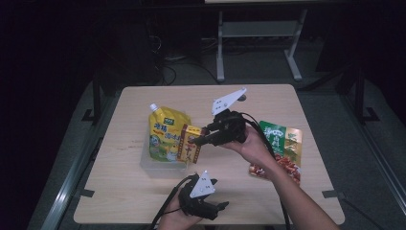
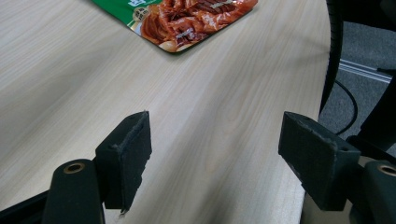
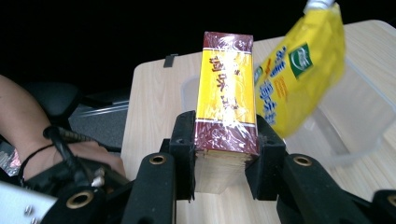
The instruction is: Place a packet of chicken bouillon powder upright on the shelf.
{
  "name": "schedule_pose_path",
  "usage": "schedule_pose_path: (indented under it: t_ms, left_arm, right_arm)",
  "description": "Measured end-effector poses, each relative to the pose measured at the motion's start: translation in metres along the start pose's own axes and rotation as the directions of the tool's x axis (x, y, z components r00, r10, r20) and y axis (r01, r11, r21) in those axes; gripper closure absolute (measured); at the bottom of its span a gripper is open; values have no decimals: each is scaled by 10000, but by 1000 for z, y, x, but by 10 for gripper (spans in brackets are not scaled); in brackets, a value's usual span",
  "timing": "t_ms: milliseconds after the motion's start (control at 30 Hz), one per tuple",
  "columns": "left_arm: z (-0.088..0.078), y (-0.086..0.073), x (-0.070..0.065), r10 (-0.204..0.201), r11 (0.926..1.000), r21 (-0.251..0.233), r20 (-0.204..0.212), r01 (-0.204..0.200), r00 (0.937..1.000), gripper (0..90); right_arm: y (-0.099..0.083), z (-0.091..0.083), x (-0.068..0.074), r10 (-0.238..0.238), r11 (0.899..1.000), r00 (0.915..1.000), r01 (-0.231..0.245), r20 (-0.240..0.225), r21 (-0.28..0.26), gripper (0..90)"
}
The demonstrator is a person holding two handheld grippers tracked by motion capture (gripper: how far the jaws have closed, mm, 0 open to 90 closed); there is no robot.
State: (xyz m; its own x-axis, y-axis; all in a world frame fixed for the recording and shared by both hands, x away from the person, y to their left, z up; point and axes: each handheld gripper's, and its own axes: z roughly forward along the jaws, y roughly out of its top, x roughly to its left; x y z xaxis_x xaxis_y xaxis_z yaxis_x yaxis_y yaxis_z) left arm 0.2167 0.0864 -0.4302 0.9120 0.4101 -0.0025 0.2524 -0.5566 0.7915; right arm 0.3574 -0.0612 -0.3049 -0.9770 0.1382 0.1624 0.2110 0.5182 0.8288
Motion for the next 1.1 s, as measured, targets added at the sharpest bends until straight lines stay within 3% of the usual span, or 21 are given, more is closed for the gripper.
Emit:
schedule_pose_path:
  t_ms: [100, 467, 567, 767, 1100]
  left_arm:
    - [0, 0, -1, 140, 9999, -3, 9, -140, 9999, 249]
    - [-1, 0, -2, 127, 9999, -109, 36, -127, 9999, 249]
    - [-1, 0, -3, 37, 9997, -224, 75, -36, 10000, 250]
    - [-3, 0, 0, 351, 9994, -79, -36, -352, 9994, 243]
    - [-2, 0, -2, 214, 9997, -139, 87, -212, 9997, 241]
  right_arm:
    - [8, 8, -2, -227, 9997, 9996, 229, -154, 111, 665]
    - [29, 39, -8, -387, 9981, 9977, 413, -559, 462, 665]
    - [32, 47, -9, -495, 9974, 9963, 530, -703, 484, 665]
    - [36, 63, -9, -551, 9961, 9946, 608, -875, 646, 665]
    - [34, 81, -11, -556, 9915, 9939, 662, -952, 1122, 664]
